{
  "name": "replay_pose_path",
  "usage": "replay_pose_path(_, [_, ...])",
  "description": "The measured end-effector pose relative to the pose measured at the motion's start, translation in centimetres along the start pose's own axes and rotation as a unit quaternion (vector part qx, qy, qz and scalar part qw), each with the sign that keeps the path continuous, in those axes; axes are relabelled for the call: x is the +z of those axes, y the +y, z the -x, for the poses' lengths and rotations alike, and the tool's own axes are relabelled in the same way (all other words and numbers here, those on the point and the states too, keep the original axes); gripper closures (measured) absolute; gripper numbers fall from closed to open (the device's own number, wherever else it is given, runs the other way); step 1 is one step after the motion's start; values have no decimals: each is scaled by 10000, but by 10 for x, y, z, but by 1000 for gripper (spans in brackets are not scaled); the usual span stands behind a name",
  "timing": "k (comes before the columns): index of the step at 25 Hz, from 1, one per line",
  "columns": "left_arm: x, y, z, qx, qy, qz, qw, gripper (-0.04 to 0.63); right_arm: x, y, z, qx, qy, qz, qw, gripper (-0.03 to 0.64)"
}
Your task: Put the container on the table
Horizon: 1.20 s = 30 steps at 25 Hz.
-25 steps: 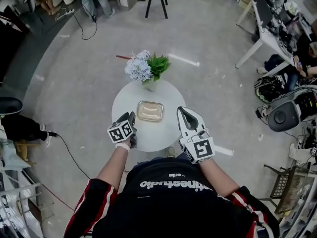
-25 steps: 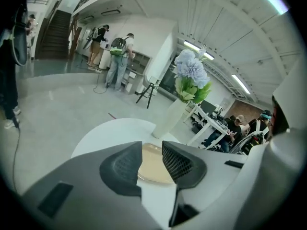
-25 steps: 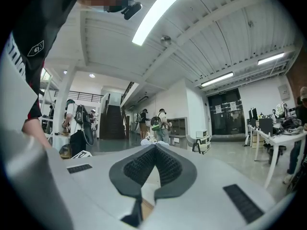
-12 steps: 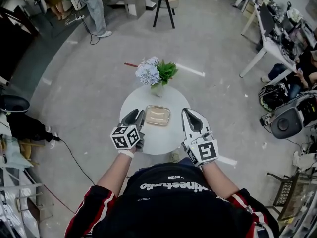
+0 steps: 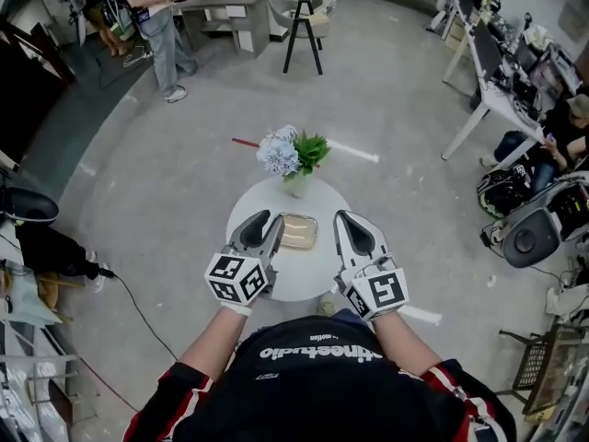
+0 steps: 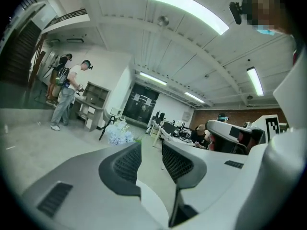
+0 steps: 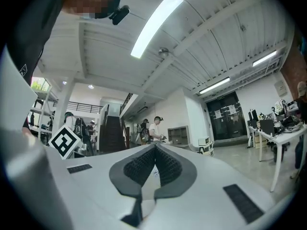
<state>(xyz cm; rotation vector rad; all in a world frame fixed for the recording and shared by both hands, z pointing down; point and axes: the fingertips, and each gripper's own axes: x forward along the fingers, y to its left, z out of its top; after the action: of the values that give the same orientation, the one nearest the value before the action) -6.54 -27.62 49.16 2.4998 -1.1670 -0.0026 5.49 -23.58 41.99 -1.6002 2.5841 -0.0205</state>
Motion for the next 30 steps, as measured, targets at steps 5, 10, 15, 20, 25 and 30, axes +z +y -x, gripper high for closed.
replay_pose_path(5, [39, -30, 15, -232, -338, -565, 9976, 466, 12, 6, 0, 19, -67, -14, 10000, 606])
replay_pose_path(10, [59, -51, 30, -317, -455, -1029, 9931, 466, 13, 14, -1, 87, -36, 117, 9999, 606])
replay_pose_path(15, [62, -56, 37, -204, -483, -1512, 9871, 466, 13, 22, 0, 169, -18, 72, 9998, 606])
replay_pose_path(20, [65, -54, 43, -165, -481, -1542, 9867, 466, 14, 29, -2, 216, 23, 112, 9997, 606])
replay_pose_path(25, [67, -54, 50, -175, -520, -1553, 9863, 480, 13, 38, 0, 239, 46, 110, 9996, 606])
replay_pose_path(30, [69, -57, 50, -172, -565, -1643, 9846, 512, 12, 36, 2, 220, 52, 111, 9997, 606])
